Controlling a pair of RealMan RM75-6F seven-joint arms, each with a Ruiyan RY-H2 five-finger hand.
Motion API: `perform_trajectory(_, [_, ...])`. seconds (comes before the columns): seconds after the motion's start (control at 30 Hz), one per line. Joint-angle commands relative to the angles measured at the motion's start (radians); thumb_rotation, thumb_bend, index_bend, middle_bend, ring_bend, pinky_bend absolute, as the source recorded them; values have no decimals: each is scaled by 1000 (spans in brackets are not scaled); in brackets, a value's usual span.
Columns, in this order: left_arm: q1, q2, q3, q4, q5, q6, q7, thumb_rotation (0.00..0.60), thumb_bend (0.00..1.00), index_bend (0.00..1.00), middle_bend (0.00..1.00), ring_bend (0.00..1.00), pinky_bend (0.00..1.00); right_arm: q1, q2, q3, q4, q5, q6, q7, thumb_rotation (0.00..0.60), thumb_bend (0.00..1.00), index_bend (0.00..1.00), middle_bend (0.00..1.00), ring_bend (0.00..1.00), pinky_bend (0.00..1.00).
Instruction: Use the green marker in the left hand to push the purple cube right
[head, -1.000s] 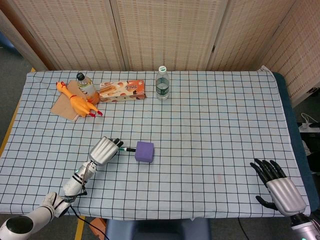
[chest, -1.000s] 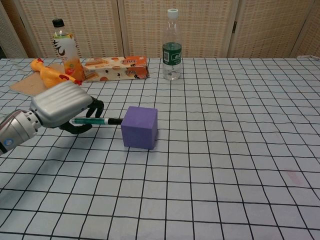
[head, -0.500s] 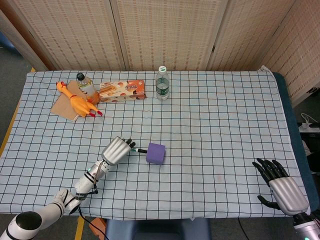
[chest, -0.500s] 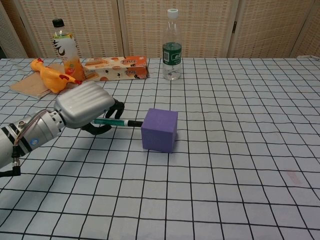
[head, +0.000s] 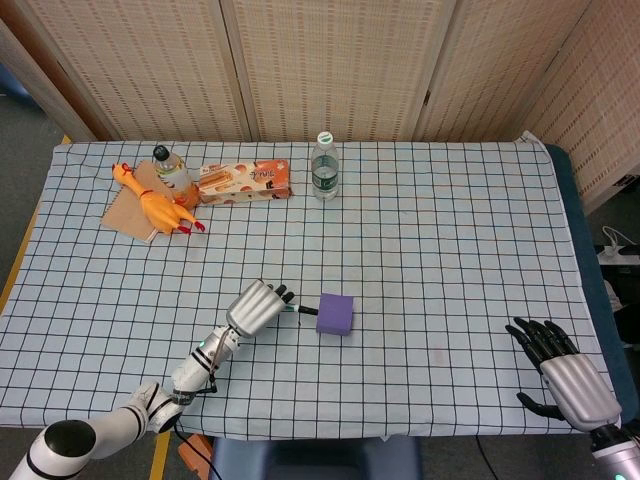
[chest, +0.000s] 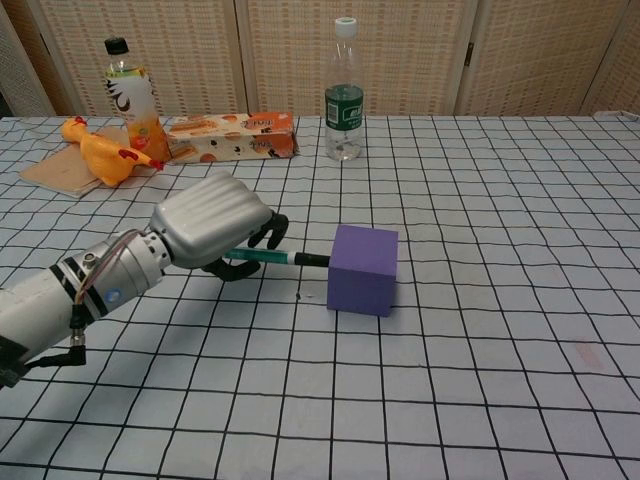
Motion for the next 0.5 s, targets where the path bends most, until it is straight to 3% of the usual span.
perform_trajectory(0.03, [-13, -12, -9, -18, -9, -17, 29, 600, 580, 796, 816, 777, 969, 4, 5, 0, 2, 4, -6, 12, 600, 114, 0, 0, 0, 0])
perform_trajectory(0.5, [-56, -87, -37, -25, -26, -48, 75, 600, 580, 796, 816, 778, 970, 5, 23, -4, 11, 3, -4, 59, 600, 114, 0, 0, 0, 0])
